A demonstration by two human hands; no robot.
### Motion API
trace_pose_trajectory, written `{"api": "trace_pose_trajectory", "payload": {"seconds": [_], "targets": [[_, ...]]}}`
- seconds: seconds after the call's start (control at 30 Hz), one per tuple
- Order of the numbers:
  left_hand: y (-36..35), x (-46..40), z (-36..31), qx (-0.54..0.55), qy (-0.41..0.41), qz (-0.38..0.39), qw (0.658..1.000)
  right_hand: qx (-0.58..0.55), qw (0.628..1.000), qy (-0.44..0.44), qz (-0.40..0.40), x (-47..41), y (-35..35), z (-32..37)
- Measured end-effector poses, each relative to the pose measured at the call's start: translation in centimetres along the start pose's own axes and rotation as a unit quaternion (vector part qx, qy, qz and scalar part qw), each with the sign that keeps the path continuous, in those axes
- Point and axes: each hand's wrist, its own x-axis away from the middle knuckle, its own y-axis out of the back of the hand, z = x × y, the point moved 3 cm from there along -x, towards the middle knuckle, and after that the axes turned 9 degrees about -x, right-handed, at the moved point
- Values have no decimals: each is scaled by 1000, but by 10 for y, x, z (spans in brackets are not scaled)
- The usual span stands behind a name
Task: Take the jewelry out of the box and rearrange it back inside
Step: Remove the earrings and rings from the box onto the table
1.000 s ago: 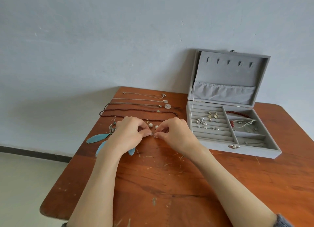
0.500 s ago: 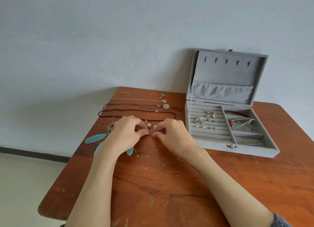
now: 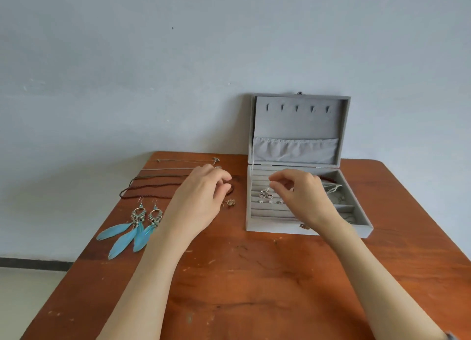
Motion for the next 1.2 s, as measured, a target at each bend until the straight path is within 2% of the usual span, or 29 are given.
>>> {"api": "trace_pose_trajectory", "payload": {"seconds": [0.2,0.37,0.63,0.93,1.2], "targets": [[-38,-37,-46,-56,-81,47,994,42,998,-16,-52,-7,28,-41],[-71,-60,-59,-103,-99,68,987,81,996,-22,-36,-18,22,-58],[-85,-71,-61,-113,-76,92,986,135,990,-15,27,-26,6,-58],[-89,-74,-62,-87,-28,117,989,85,995,-45,9,-30,5,-63],[-85,-73,-63,-28,-3,107,994,80,995,-50,7,-31,4,-63]]}}
